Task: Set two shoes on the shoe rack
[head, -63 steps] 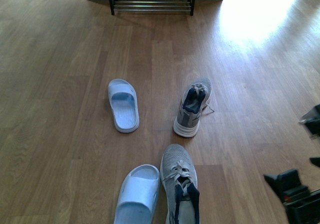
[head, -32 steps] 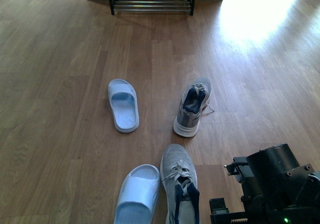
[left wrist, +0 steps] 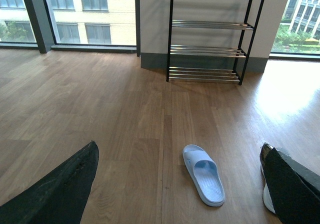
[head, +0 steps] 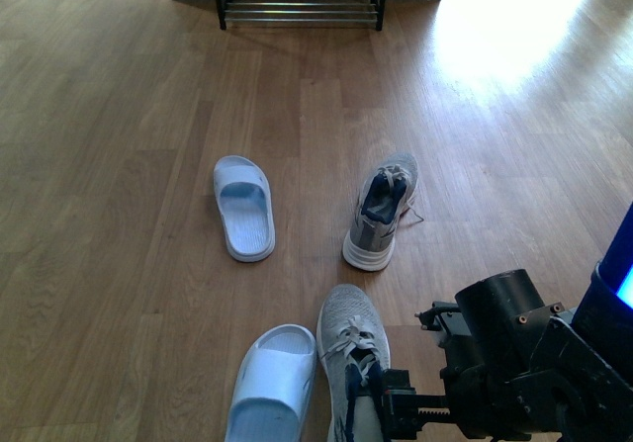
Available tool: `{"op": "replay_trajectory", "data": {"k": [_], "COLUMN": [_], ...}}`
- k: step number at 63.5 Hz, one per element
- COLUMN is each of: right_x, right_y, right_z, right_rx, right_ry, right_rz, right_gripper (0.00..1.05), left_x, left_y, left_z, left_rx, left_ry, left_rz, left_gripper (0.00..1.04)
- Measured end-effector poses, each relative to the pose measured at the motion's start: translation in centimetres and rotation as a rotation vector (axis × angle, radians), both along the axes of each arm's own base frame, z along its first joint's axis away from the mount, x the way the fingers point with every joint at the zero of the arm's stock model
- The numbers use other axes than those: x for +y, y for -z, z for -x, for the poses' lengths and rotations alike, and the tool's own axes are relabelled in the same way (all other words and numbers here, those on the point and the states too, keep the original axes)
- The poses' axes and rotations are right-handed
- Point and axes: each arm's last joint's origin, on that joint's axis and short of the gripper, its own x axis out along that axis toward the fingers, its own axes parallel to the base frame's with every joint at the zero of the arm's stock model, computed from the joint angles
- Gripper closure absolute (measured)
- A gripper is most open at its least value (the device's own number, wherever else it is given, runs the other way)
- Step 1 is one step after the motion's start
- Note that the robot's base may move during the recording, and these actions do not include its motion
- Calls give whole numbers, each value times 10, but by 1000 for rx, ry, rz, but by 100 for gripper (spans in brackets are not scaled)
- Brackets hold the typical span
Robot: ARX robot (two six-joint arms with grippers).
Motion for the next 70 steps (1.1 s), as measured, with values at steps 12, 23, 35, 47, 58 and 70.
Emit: {"op": "replay_trajectory", "data": {"k": [12, 23, 35, 47, 58, 70], "right_x": [0, -3, 4, 9, 9, 9], "right_y": [17, 13, -10, -8, 9, 27], "right_z": [1, 2, 9, 12, 4, 0], "right_rx": [15, 12, -20, -16, -19, -10], "right_ry": [-4, 4, -17, -29, -18, -7], "right_rz": [-11, -18, -80, -74, -67, -71], "right_gripper": [9, 9, 9, 9, 9, 9], "left_x": [0, 0, 0, 0, 0, 0], "left_y": [0, 0, 0, 0, 0, 0], "left_z": [0, 0, 0, 0, 0, 0], "left_rx": [0, 0, 0, 0, 0, 0], "left_ry": [0, 0, 0, 0, 0, 0], "left_rz": [0, 0, 0, 0, 0, 0], "left_gripper": [9, 9, 9, 9, 9, 9]}}
